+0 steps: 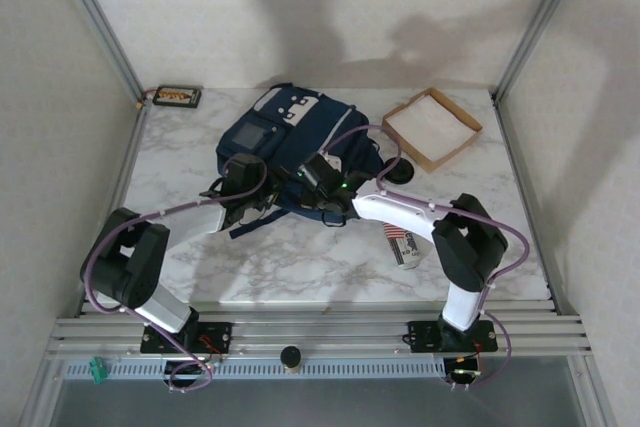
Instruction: Pack books, pencil case, and school supplies into a backpack
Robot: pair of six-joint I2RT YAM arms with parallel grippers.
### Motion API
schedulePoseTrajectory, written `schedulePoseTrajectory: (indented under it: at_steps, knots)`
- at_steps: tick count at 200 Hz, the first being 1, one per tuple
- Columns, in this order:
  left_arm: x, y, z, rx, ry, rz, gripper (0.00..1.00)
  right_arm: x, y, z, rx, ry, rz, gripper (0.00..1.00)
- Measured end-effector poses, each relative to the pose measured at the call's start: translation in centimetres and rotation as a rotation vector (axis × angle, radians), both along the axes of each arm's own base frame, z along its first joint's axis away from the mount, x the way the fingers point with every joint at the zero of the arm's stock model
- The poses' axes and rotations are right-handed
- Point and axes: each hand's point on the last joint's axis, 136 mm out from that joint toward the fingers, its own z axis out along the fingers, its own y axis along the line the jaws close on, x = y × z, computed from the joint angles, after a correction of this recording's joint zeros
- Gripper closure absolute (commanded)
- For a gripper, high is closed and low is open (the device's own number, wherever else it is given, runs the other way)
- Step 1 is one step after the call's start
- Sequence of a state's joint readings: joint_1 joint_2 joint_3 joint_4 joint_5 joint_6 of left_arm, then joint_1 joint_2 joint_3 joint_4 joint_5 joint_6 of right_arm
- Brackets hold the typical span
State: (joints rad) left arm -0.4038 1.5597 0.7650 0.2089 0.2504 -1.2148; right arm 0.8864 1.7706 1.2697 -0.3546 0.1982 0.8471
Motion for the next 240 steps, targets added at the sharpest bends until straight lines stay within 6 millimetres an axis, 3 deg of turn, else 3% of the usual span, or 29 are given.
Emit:
schedulePoseTrajectory:
  at_steps: [28, 62, 93, 143, 192, 240]
  knots:
    - [-0.1, -0.6, 0.7, -0.045, -0.001, 0.009, 0.46, -0.4, 0.1, 0.5, 0.036, 0.006, 0.058, 1.00]
    - [-0.3, -1.9, 1.1, -0.088, 0.000, 0.025, 0.55, -1.0, 0.2, 1.0, 0.073, 0.012, 0.105, 1.00]
    - [-0.1, -2.8, 0.9, -0.115, 0.013, 0.046, 0.67, -1.2, 0.4, 0.7, 0.102, 0.028, 0.124, 1.00]
    - [0.2, -3.3, 1.0, -0.117, 0.011, 0.071, 1.00, -1.6, -0.4, 0.2, 0.117, 0.021, 0.116, 0.97]
    - [-0.1, -3.0, 1.0, -0.090, 0.014, 0.072, 1.00, -1.7, -2.1, 0.3, 0.125, 0.006, 0.093, 0.89]
    - [-0.4, -2.5, 1.6, -0.054, 0.002, 0.062, 1.00, -0.8, -6.3, 1.3, 0.109, -0.021, 0.045, 0.88]
